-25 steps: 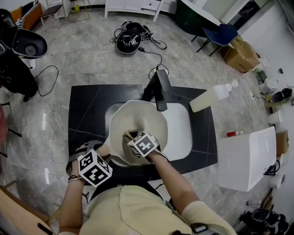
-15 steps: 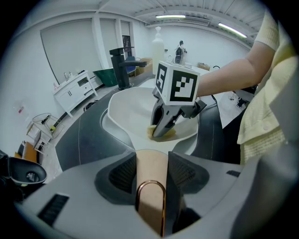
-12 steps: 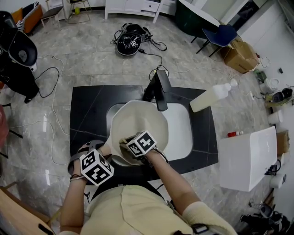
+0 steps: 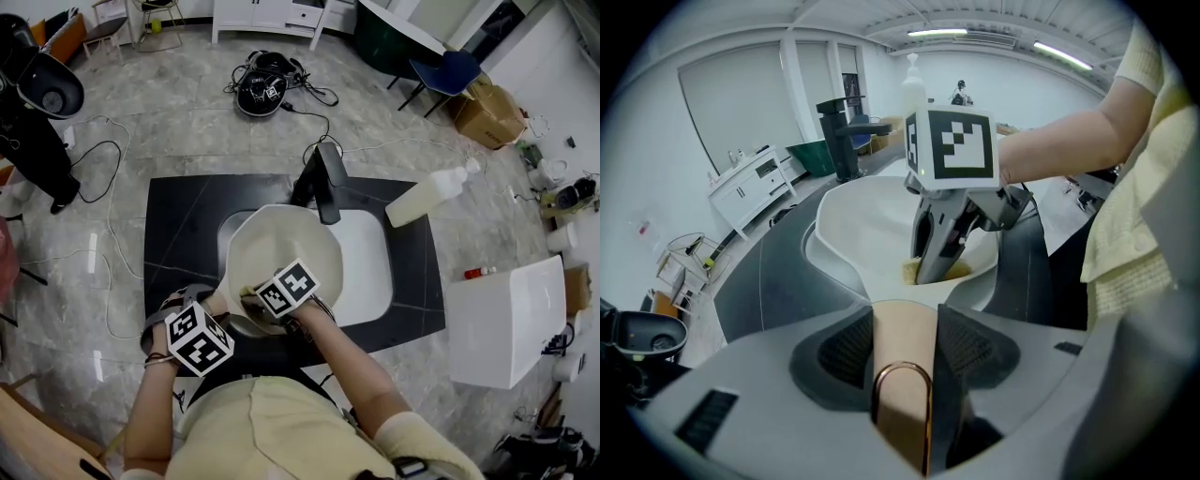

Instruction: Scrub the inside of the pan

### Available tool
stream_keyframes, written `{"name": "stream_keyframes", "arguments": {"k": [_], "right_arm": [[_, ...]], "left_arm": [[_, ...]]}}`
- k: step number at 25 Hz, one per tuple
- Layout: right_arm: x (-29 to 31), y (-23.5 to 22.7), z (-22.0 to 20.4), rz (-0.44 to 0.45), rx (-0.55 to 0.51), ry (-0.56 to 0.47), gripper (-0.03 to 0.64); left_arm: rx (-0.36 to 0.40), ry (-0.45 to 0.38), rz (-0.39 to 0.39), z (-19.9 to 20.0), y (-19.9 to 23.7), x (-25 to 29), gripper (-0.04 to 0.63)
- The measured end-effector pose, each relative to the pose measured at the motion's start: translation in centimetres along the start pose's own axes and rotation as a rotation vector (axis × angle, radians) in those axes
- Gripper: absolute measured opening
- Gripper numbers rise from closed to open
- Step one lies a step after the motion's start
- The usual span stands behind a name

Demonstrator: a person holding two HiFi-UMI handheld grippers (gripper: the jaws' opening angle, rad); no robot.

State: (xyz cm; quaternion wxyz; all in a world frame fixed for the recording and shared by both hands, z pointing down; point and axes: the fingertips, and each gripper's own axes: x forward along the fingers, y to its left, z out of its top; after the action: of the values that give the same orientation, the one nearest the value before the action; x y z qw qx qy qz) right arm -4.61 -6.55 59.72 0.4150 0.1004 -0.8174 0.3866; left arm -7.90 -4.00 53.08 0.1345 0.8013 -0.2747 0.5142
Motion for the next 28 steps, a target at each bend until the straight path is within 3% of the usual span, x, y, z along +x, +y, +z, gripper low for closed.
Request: {"name": "stream_keyframes", "arguments": {"k": [10,23,28], "right_arm": [[-1.8,2.1,1.2,0.126,0.146,-0.116,0.069],[-5.3,3.2,2.3,0.174,0.141,-0.313,0.069],[-7.4,3.4,2.8,0.180,0.126,-0.406,0.071]], "left_arm": [[0.023,-0.007,0.018,0.0,0.0,0.0,0.222],[0.082,-0.041,0.043,0.0,-0.1,-0.1,0.222],[0.115,-0.096,0.027,0.3,-0.2,-0.7,0.216]]}}
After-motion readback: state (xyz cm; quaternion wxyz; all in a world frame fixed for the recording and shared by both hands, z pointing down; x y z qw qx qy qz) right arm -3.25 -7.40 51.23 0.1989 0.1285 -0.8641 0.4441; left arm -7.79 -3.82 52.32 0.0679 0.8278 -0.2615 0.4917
